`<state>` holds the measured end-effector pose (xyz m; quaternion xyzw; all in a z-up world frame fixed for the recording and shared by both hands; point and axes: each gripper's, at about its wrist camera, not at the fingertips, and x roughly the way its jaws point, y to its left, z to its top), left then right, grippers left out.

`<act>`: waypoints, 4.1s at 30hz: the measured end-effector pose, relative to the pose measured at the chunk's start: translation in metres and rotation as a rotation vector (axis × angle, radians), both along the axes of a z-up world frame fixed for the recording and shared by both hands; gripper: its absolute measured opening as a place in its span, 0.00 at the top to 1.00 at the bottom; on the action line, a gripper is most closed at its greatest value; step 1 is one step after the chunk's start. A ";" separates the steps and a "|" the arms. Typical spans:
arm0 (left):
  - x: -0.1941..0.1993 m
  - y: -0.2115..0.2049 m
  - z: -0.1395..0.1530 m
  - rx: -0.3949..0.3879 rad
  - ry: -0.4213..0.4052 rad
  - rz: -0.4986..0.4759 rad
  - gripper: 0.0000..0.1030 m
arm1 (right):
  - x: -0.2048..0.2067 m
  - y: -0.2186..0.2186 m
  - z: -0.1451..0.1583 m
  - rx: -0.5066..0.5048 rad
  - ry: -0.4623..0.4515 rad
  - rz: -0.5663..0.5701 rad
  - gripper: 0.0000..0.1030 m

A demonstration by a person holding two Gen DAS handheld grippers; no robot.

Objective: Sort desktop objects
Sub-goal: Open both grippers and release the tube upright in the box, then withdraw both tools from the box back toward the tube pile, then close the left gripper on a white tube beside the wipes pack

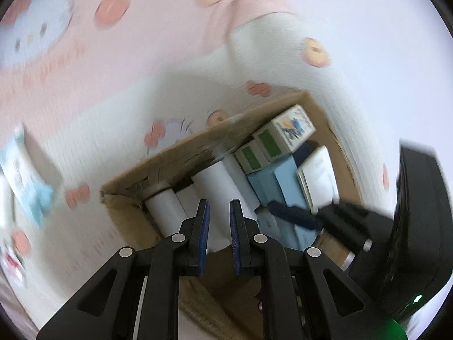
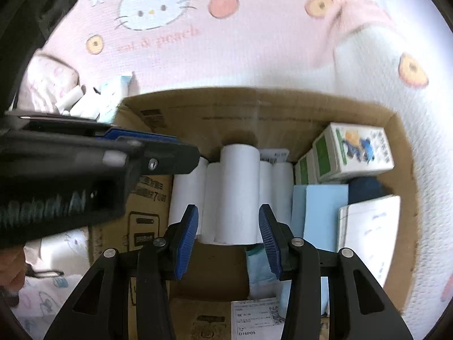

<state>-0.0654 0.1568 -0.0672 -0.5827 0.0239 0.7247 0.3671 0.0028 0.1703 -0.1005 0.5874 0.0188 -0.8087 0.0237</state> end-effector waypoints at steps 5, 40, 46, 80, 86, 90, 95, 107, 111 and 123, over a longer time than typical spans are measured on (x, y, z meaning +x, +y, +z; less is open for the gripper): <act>0.016 -0.014 0.000 -0.041 0.153 -0.066 0.86 | 0.014 -0.020 0.023 0.062 0.070 0.057 0.60; 0.058 -0.326 -0.023 0.068 0.401 0.342 0.65 | 0.071 -0.165 0.070 0.105 0.676 0.209 0.31; 0.044 -0.381 -0.039 0.231 0.274 0.538 0.43 | 0.074 -0.211 0.044 0.073 0.723 0.272 0.27; -0.087 -0.387 -0.146 0.221 0.038 0.666 0.30 | -0.074 -0.311 -0.152 -0.183 0.478 0.278 0.26; -0.116 -0.382 -0.157 0.189 0.042 0.695 0.36 | -0.098 -0.313 -0.165 -0.223 0.404 0.248 0.26; -0.128 -0.372 -0.165 0.145 0.033 0.657 0.46 | -0.102 -0.316 -0.171 -0.180 0.403 0.291 0.26; -0.128 -0.366 -0.174 0.136 0.007 0.644 0.50 | -0.102 -0.311 -0.175 -0.204 0.405 0.310 0.26; -0.115 -0.356 -0.186 0.161 -0.085 0.648 0.64 | -0.098 -0.314 -0.180 -0.202 0.403 0.339 0.26; -0.105 -0.351 -0.188 0.188 -0.108 0.637 0.67 | -0.091 -0.315 -0.182 -0.219 0.391 0.351 0.26; -0.080 -0.338 -0.190 0.232 -0.136 0.622 0.73 | -0.078 -0.314 -0.191 -0.199 0.385 0.387 0.37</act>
